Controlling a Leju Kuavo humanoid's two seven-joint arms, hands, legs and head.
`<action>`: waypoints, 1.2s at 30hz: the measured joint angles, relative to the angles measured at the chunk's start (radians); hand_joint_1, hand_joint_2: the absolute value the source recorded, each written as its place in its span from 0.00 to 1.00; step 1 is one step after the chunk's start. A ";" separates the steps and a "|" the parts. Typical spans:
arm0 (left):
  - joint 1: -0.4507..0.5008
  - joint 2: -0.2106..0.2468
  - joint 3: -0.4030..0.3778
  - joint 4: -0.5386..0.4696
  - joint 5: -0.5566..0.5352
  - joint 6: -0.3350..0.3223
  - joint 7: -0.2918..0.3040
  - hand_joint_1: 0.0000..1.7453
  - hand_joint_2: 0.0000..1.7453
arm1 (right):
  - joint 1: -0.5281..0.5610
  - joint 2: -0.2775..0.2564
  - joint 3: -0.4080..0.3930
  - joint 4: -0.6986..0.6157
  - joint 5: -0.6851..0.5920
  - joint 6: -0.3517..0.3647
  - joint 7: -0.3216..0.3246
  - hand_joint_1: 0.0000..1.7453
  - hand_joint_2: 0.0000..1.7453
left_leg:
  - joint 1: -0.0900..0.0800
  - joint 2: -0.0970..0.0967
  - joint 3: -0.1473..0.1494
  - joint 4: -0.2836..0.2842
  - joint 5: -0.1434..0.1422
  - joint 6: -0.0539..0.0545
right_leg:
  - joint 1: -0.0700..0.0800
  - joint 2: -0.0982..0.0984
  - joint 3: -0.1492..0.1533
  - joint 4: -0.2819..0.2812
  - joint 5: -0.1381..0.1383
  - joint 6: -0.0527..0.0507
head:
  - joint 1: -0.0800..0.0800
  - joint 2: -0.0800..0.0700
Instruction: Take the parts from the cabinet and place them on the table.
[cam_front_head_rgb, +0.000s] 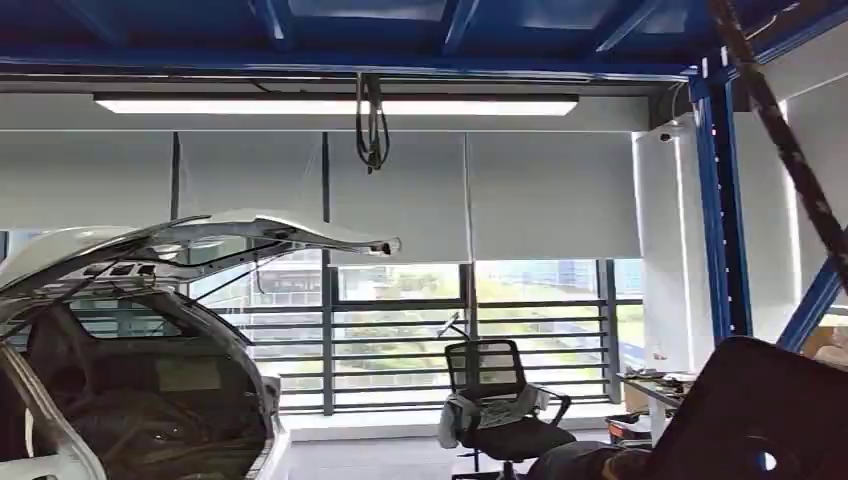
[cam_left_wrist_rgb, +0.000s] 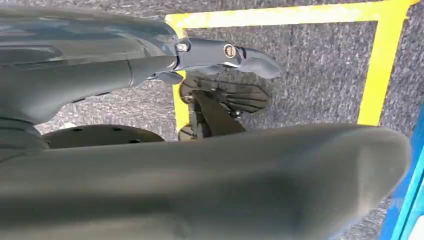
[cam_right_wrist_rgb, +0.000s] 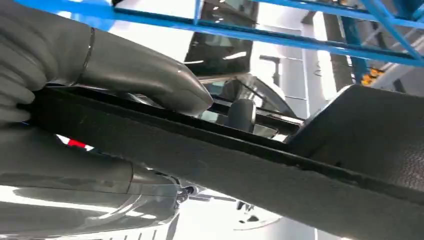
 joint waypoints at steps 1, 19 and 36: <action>0.001 0.000 0.000 0.000 0.000 0.000 0.000 0.00 1.00 | 0.001 0.000 0.000 0.000 0.000 0.000 0.000 1.00 1.00 | 0.000 0.000 -0.037 0.084 -0.036 -0.001 | 0.003 -0.001 0.000 0.000 0.000 -0.002 | 0.000 0.000; 0.000 0.004 0.000 0.000 -0.004 0.000 -0.002 0.00 1.00 | 0.000 0.003 -0.008 0.013 -0.006 0.008 -0.001 1.00 1.00 | -0.012 0.010 0.038 -0.146 0.123 0.052 | 0.010 0.004 -0.085 0.289 -0.160 0.042 | 0.000 0.000; 0.001 0.004 0.000 0.000 -0.009 0.000 -0.006 0.00 1.00 | -0.017 0.004 -0.008 0.019 -0.009 0.012 -0.001 1.00 1.00 | -0.008 0.005 0.038 0.048 0.020 -0.005 | 0.014 -0.009 0.000 -0.040 0.038 -0.016 | 0.000 0.000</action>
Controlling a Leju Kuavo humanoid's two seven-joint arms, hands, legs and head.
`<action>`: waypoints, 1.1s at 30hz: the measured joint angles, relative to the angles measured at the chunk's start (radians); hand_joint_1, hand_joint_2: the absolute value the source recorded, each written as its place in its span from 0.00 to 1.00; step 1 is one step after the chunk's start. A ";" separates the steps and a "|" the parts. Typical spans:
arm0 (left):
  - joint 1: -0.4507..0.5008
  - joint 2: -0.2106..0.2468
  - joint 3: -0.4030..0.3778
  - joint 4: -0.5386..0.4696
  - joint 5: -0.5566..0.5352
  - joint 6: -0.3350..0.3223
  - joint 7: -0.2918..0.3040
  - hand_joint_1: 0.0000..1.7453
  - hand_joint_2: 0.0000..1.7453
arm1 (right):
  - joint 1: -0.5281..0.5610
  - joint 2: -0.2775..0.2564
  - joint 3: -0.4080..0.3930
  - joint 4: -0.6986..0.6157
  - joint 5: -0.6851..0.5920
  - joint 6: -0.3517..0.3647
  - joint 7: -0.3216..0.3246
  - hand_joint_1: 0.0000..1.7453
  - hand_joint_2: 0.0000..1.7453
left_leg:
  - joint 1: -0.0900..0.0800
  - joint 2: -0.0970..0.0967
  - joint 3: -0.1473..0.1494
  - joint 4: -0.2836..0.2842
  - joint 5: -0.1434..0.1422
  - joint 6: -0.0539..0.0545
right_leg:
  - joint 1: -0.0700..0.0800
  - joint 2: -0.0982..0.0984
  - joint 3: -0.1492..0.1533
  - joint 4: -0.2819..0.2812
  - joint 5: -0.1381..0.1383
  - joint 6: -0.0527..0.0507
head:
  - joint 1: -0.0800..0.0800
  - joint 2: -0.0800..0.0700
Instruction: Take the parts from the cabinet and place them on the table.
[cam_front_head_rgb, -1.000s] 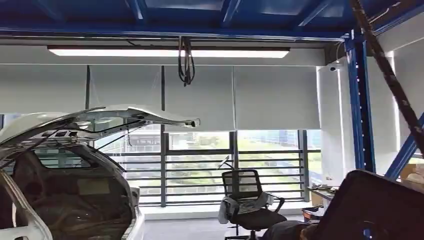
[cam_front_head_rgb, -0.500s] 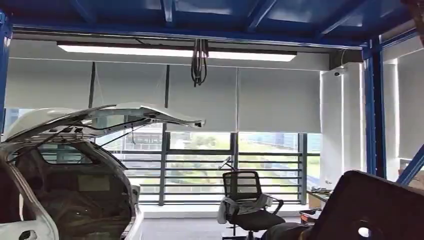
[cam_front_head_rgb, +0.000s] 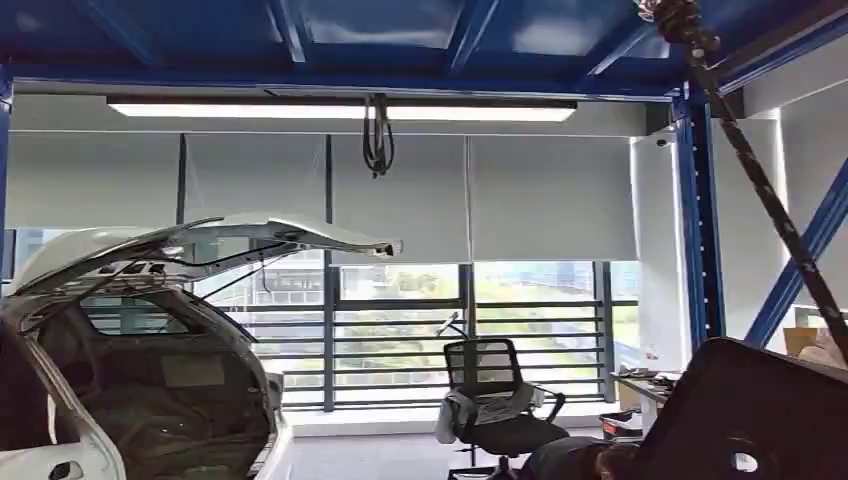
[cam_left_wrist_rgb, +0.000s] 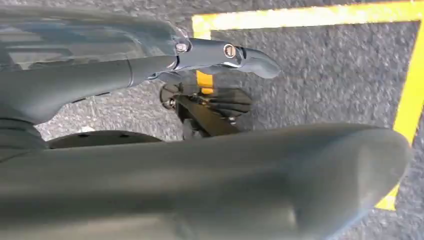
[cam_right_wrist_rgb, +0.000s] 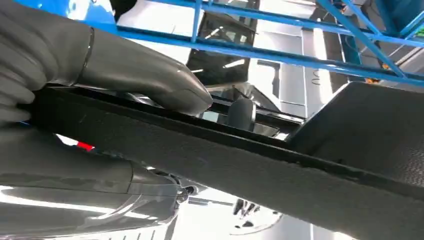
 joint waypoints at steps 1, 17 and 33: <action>-0.001 0.000 0.000 0.000 -0.003 0.000 0.000 0.00 1.00 | 0.000 0.000 0.000 0.000 -0.001 0.000 -0.002 1.00 1.00 | 0.000 0.000 0.064 -0.100 0.032 0.004 | 0.000 0.000 -0.007 0.006 0.003 0.003 | 0.000 0.000; -0.007 0.000 -0.001 0.000 -0.009 0.000 -0.005 0.00 1.00 | -0.012 0.009 -0.010 0.012 -0.203 0.106 0.021 1.00 1.00 | -0.013 0.010 0.004 -0.212 0.120 0.059 | -0.001 0.005 0.086 0.077 -0.067 0.039 | 0.000 0.000; -0.003 0.004 -0.001 0.000 -0.023 0.000 -0.005 0.00 1.00 | -0.002 0.010 -0.014 0.019 -0.202 0.159 -0.040 1.00 1.00 | -0.001 -0.047 0.117 -0.216 0.052 0.022 | 0.002 0.029 0.008 -0.008 0.000 0.013 | 0.000 0.000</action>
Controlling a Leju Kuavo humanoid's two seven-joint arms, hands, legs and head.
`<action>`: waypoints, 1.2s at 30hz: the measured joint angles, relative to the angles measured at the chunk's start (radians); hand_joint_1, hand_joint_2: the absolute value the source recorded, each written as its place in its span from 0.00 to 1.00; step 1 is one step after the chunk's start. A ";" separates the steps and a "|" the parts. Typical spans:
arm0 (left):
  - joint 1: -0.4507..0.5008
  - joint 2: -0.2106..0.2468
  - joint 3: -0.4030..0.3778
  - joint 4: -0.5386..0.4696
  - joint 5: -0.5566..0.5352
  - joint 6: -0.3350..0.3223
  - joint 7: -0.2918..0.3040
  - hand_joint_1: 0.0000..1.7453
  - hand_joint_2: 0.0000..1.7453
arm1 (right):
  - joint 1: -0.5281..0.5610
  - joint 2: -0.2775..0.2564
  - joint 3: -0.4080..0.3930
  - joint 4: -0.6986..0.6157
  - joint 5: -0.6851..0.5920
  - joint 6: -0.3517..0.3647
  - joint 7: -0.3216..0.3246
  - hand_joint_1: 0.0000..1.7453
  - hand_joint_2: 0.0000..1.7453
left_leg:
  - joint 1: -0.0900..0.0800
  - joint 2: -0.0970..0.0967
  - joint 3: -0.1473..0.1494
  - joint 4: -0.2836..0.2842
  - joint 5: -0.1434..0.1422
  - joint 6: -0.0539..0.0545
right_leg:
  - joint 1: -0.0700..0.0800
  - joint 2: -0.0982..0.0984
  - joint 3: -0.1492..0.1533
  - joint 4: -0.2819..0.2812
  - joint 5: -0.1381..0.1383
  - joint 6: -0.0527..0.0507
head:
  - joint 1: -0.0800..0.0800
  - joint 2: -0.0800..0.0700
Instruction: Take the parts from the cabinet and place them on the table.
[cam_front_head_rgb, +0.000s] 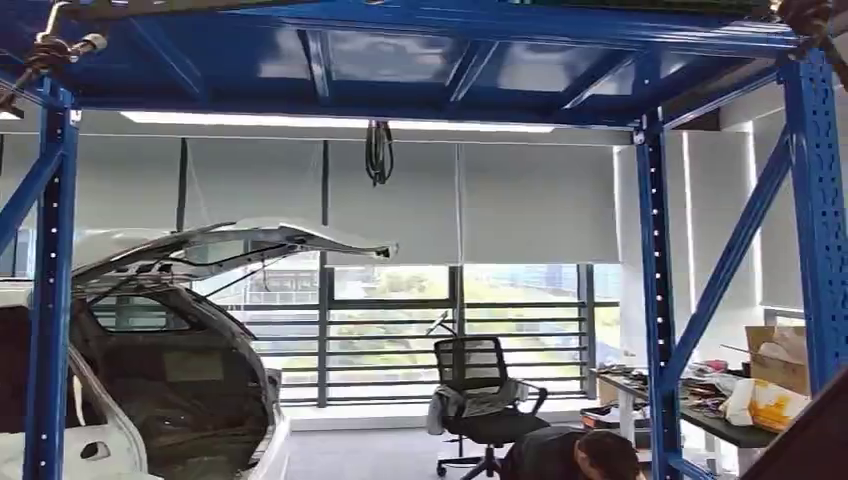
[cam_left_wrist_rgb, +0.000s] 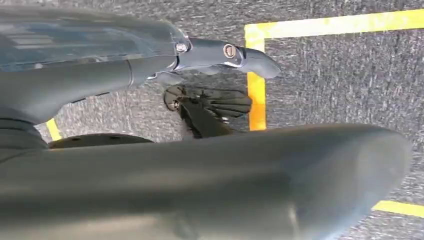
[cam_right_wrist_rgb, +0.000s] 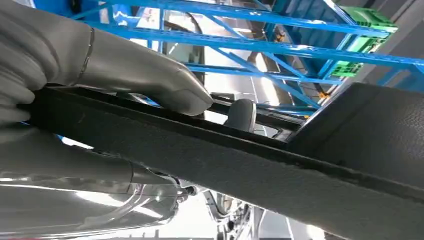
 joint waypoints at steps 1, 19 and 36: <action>0.001 0.000 0.000 0.000 0.000 0.000 0.001 0.00 1.00 | -0.002 0.000 0.000 0.000 -0.003 0.001 0.000 1.00 1.00 | 0.002 -0.001 0.006 -0.016 -0.004 0.000 | 0.002 0.005 -0.005 0.004 0.004 0.006 | 0.000 0.000; -0.001 0.003 -0.017 0.000 -0.035 0.021 0.048 0.00 1.00 | -0.043 -0.001 -0.005 -0.003 -0.047 0.044 0.009 1.00 1.00 | -0.014 0.136 -0.042 -0.012 0.016 0.017 | 0.011 -0.052 0.031 0.005 -0.033 0.008 | 0.000 0.000; 0.005 0.040 0.029 -0.003 0.027 0.116 0.252 0.00 1.00 | 0.004 -0.003 -0.029 -0.057 0.026 0.028 -0.047 1.00 1.00 | 0.013 0.018 -0.063 0.004 0.012 0.024 | 0.006 0.048 -0.022 0.042 -0.033 0.020 | 0.000 0.000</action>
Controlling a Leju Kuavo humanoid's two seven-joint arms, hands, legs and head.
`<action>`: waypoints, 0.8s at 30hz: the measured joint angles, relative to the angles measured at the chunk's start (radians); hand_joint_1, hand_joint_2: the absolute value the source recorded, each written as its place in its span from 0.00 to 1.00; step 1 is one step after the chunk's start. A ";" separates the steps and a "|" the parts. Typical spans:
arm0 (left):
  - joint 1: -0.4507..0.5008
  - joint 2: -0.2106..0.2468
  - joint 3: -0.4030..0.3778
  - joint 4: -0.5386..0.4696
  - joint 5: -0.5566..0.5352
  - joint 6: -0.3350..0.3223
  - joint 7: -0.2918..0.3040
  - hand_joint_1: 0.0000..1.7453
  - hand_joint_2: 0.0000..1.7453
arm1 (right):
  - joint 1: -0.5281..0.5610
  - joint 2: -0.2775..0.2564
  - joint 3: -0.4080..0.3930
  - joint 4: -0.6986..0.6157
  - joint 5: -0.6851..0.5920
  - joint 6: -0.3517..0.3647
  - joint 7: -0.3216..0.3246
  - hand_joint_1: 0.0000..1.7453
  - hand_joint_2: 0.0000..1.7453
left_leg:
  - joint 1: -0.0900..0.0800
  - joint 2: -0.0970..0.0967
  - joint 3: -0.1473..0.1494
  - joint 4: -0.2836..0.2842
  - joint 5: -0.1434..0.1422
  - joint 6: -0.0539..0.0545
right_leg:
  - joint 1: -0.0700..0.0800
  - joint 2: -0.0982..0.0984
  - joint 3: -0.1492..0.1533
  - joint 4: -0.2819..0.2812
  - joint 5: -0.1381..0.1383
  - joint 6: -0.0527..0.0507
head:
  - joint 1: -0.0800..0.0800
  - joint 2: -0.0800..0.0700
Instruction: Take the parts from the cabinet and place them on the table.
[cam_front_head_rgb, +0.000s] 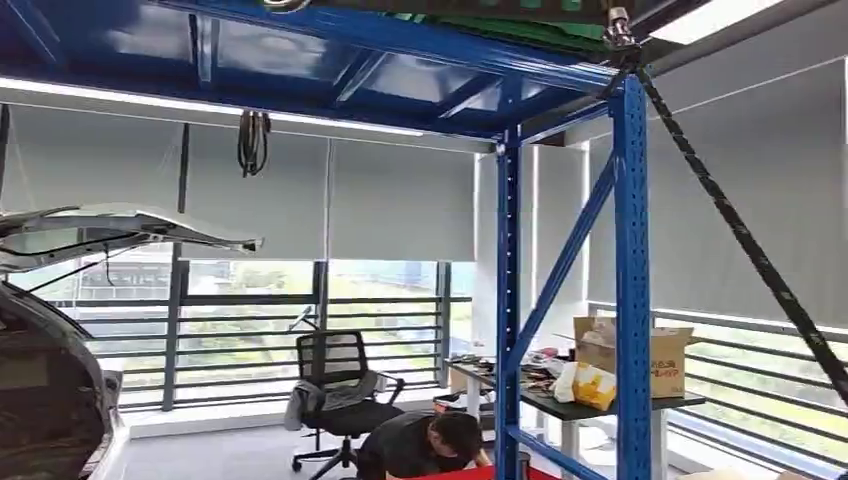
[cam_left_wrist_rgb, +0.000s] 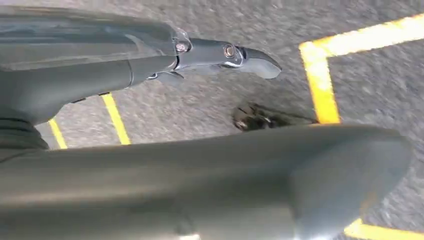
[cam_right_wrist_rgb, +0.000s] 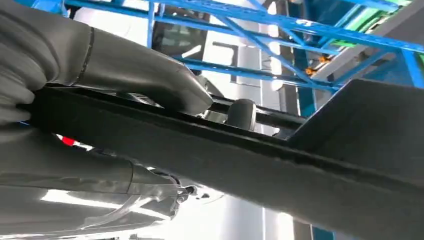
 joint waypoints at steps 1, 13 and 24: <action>0.002 0.006 0.004 -0.001 0.000 0.015 0.023 0.00 1.00 | -0.002 -0.004 -0.005 -0.003 0.009 -0.003 -0.012 1.00 1.00 | 0.000 0.010 0.000 0.000 -0.001 0.003 | -0.002 -0.031 -0.023 0.051 -0.035 0.005 | 0.000 0.000; 0.023 0.043 0.076 -0.016 0.051 0.083 0.098 0.00 1.00 | 0.071 -0.048 -0.119 -0.052 0.106 -0.022 -0.101 1.00 1.00 | -0.012 0.114 0.011 -0.001 -0.011 -0.021 | 0.005 -0.101 0.019 -0.017 0.004 -0.005 | 0.000 0.000; 0.026 0.029 0.077 -0.016 0.027 0.056 0.059 0.00 1.00 | 0.091 -0.048 -0.132 -0.093 0.143 -0.022 -0.102 1.00 1.00 | -0.013 0.004 -0.021 0.065 -0.005 -0.010 | 0.006 0.005 0.023 -0.018 0.014 -0.034 | 0.000 0.000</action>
